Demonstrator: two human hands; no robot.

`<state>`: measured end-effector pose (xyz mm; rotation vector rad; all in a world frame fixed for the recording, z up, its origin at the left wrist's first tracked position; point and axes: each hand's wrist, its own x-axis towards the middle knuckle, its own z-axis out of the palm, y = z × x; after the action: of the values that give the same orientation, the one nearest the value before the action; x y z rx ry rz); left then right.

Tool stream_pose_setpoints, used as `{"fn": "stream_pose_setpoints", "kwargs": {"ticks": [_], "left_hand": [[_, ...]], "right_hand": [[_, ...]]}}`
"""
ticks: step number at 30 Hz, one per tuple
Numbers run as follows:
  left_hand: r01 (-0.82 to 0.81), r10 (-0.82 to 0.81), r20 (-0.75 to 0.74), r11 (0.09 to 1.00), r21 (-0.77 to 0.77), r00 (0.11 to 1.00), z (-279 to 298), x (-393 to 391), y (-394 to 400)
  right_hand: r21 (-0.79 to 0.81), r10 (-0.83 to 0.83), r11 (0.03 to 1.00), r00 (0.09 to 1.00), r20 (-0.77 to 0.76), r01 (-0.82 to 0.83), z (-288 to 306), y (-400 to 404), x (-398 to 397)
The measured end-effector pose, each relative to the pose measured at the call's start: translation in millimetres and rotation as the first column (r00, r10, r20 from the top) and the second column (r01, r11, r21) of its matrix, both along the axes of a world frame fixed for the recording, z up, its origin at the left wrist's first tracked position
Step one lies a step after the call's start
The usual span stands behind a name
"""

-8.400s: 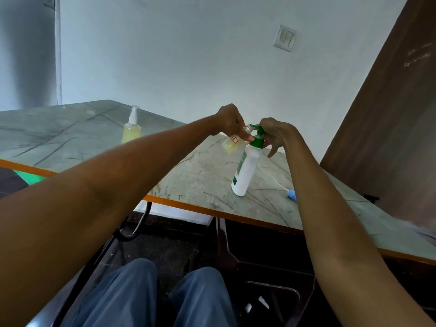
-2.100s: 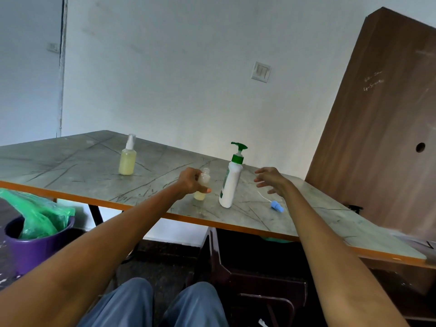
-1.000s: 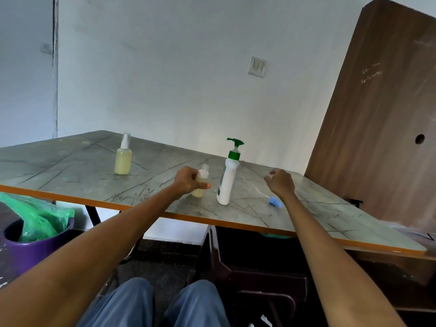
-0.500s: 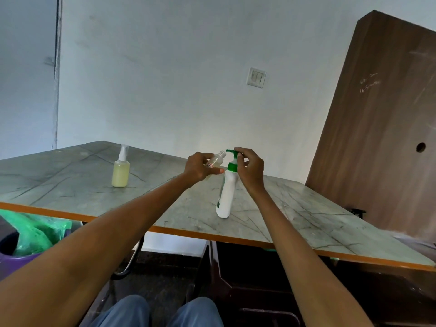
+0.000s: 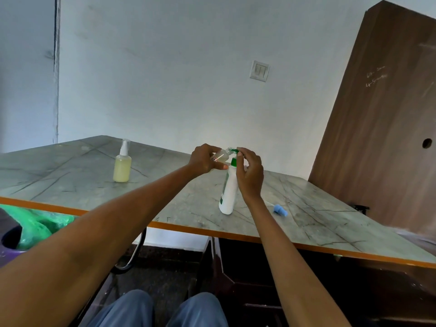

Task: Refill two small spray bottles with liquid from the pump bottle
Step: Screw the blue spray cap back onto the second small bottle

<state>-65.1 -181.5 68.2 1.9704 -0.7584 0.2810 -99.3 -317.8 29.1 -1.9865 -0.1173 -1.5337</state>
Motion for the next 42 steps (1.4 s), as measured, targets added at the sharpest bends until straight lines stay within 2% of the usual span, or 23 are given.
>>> {"fn": "stream_pose_setpoints", "kwargs": {"ticks": [10, 17, 25, 33, 42], "left_hand": [[0.006, -0.006, -0.025, 1.000, -0.028, 1.000, 0, 7, -6], [0.026, -0.027, -0.046, 0.999, -0.035, 0.999, -5, 6, -6], [0.007, -0.008, -0.040, 1.000, -0.029, 0.999, 2, 5, -6], [0.014, -0.016, -0.056, 1.000, -0.025, 0.998, -6, 5, -8], [0.011, -0.013, -0.075, 0.999, -0.031, 0.997, 3, 6, -7]], "right_hand": [[0.011, -0.005, 1.000, 1.000, -0.018, 0.005, 13, -1, -3], [0.021, -0.104, 0.994, 0.995, -0.009, 0.104, -1, 4, 1], [0.028, -0.048, 0.998, 0.998, -0.051, 0.050, 17, 5, -8], [0.044, -0.117, 0.992, 0.993, -0.019, 0.118, 3, 8, -9], [0.064, -0.102, 0.992, 0.990, -0.102, 0.109, 20, 12, -17]]}}
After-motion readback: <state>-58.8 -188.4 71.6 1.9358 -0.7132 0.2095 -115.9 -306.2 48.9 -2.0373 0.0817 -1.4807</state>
